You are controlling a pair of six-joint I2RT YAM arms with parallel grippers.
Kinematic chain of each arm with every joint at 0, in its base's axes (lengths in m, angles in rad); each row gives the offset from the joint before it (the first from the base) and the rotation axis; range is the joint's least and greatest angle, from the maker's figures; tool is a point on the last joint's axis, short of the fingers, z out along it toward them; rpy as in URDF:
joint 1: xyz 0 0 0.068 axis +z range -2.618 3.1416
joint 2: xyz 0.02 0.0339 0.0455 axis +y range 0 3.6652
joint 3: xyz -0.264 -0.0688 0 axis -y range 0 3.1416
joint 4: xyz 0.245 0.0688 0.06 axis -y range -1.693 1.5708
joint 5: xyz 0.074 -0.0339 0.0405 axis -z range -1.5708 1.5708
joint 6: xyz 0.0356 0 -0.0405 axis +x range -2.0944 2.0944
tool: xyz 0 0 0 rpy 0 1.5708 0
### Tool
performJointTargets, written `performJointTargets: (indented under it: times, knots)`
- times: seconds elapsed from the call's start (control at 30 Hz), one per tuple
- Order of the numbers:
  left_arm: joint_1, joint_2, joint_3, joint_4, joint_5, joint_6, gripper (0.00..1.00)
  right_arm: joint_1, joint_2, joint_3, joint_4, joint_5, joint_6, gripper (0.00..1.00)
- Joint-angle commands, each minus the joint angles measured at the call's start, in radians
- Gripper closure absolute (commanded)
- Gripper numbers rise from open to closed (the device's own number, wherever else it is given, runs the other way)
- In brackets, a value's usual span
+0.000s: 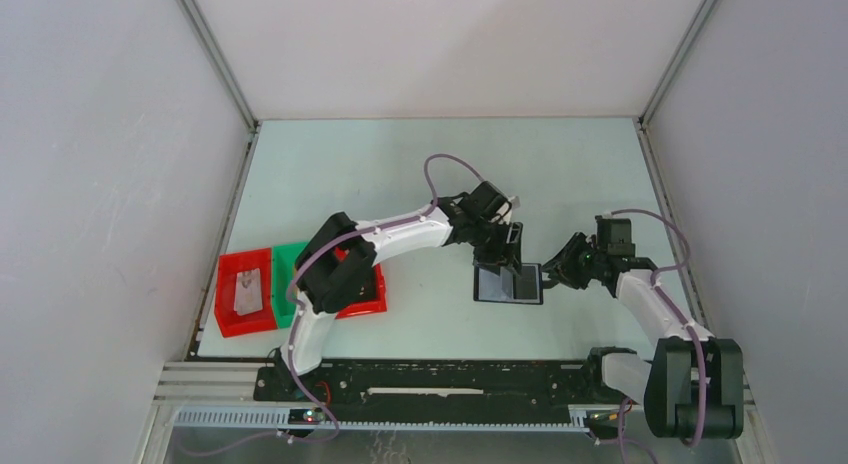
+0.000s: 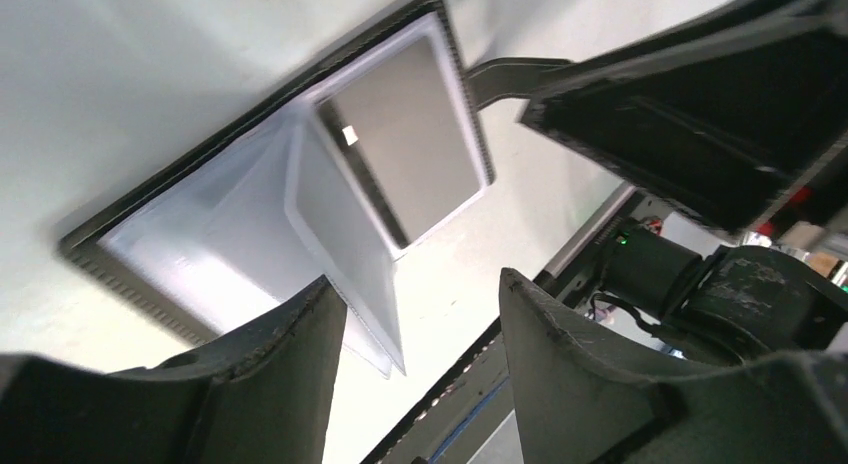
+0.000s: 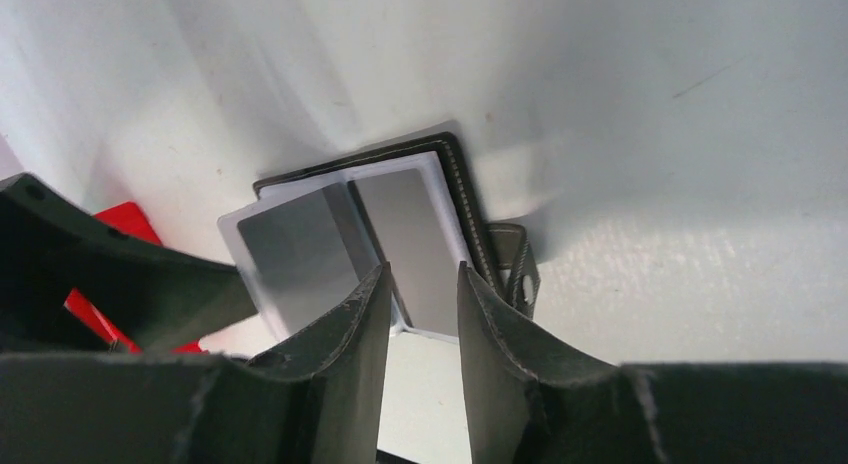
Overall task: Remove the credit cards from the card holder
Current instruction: Remove the credit card from the card holder.
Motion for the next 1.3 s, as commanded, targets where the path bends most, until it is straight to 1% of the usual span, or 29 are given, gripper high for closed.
performJointTargets:
  times: [0.0, 0.1, 0.13, 0.2, 0.37, 0.47, 0.57, 0.83, 1.07, 1.17, 1.27]
  knots:
    - [0.045, -0.134, -0.088, 0.026, -0.066, 0.011, 0.37, 0.01, -0.051, 0.001, 0.02, -0.05, -0.023, 0.6]
    - [0.066, -0.192, -0.14, 0.035, -0.118, 0.004, 0.37, 0.03, -0.059, 0.002, 0.04, -0.059, -0.022, 0.59]
    - [0.072, -0.206, -0.15, 0.034, -0.139, 0.003, 0.36, 0.058, -0.054, 0.002, 0.042, -0.054, -0.018, 0.59]
    - [0.072, -0.225, -0.148, 0.03, -0.156, 0.0, 0.36, 0.078, -0.04, 0.001, 0.048, -0.041, -0.013, 0.6]
    - [0.03, -0.195, -0.105, 0.08, -0.079, -0.023, 0.37, 0.098, 0.03, 0.0, 0.074, -0.03, -0.018, 0.6]
    - [0.008, -0.139, -0.083, 0.136, -0.003, -0.08, 0.37, 0.099, 0.079, 0.002, 0.09, -0.022, -0.024, 0.61]
    - [0.006, -0.099, -0.091, 0.183, 0.036, -0.122, 0.37, 0.101, 0.118, 0.0, 0.104, -0.026, -0.03, 0.61]
    - [0.005, -0.04, -0.115, 0.246, 0.083, -0.182, 0.37, 0.1, 0.166, 0.0, 0.119, -0.012, -0.035, 0.62]
    - [0.005, -0.019, -0.121, 0.295, 0.11, -0.208, 0.37, 0.097, 0.141, 0.0, 0.098, 0.02, -0.042, 0.62]
    - [0.005, -0.005, -0.119, 0.288, 0.101, -0.208, 0.37, 0.095, 0.152, 0.0, 0.095, 0.021, -0.049, 0.62]
    - [0.006, 0.007, -0.113, 0.246, 0.07, -0.19, 0.37, 0.096, 0.172, -0.006, 0.104, 0.012, -0.049, 0.62]
